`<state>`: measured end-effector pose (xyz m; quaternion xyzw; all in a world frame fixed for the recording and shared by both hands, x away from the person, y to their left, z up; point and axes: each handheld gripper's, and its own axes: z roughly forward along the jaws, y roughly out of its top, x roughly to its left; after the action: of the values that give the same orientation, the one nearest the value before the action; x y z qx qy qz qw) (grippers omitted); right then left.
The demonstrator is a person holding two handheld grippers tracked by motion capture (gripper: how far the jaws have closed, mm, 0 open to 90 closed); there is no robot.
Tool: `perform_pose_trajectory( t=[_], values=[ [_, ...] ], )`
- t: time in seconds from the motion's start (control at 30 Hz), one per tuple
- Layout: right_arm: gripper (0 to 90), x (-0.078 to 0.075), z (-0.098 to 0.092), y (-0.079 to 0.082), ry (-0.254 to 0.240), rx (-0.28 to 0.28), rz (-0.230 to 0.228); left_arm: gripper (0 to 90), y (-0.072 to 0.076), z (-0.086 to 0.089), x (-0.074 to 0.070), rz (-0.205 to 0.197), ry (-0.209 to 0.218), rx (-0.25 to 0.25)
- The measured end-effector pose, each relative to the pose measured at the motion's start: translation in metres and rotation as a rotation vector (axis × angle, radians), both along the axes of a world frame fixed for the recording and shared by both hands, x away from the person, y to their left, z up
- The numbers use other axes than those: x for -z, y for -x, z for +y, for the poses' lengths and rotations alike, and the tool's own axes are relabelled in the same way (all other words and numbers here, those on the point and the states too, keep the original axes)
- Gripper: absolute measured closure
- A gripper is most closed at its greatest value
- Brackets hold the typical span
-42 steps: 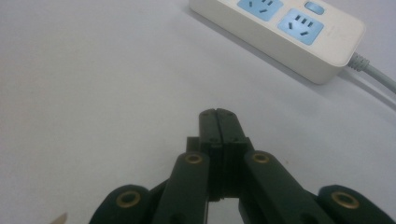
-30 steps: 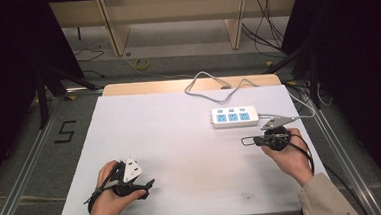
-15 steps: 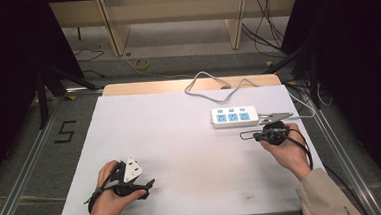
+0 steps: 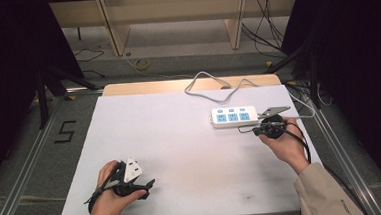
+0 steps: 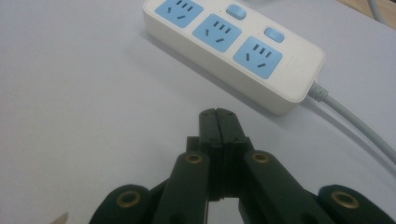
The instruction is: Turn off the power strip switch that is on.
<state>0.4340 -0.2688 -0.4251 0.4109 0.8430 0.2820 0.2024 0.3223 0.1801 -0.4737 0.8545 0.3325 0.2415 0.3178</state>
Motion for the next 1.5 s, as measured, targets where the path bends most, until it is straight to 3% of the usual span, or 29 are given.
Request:
perform_pose_trajectory(
  t=[1.5],
  values=[
    [90.0,-0.006,0.001,-0.043,0.031,0.05,0.014,16.5,0.001,0.0,0.001,-0.001,-0.002,0.001]
  ],
)
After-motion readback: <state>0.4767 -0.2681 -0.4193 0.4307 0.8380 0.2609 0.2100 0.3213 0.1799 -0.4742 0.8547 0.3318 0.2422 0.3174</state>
